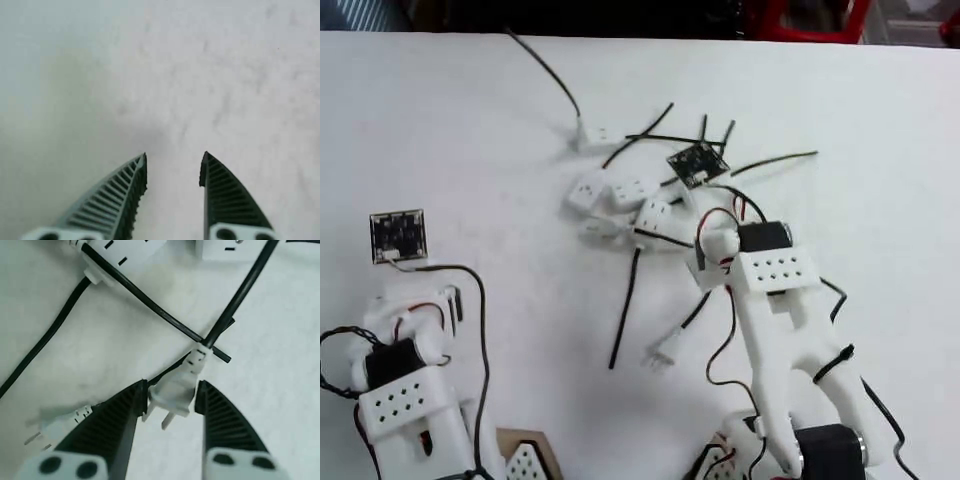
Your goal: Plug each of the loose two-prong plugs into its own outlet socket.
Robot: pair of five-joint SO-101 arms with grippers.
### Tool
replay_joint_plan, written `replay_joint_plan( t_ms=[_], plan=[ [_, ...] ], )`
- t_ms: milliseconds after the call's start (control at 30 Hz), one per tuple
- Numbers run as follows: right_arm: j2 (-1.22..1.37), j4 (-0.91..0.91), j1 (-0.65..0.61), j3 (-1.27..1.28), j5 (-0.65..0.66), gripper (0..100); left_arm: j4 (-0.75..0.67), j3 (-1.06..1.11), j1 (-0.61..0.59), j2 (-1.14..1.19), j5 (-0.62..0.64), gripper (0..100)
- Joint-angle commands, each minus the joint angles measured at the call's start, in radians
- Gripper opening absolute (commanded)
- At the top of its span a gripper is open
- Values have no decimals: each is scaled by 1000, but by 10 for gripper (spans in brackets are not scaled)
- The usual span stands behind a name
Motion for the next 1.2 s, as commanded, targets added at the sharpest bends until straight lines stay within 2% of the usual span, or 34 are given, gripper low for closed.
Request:
replay_joint_plan(
  t_ms=[0,233,467,567,767,1033,1167],
  plan=[
    [-30,41,-8,-5,9,177,-20,-3,1,-16,-9,184],
    [-25,41,-16,-2,9,155,-20,-3,1,-16,-9,184],
    [119,-15,-24,-5,-11,155,-20,-3,1,-16,-9,184],
    [185,-77,-22,-15,-130,153,-20,-3,1,-16,-9,184],
    [294,-81,8,-133,-330,152,-20,-3,1,-16,-9,184],
    [466,-81,16,-215,-534,152,-20,-3,1,-16,-9,184],
    [516,-81,15,-244,-578,151,-20,-3,1,-16,-9,184]
  ],
)
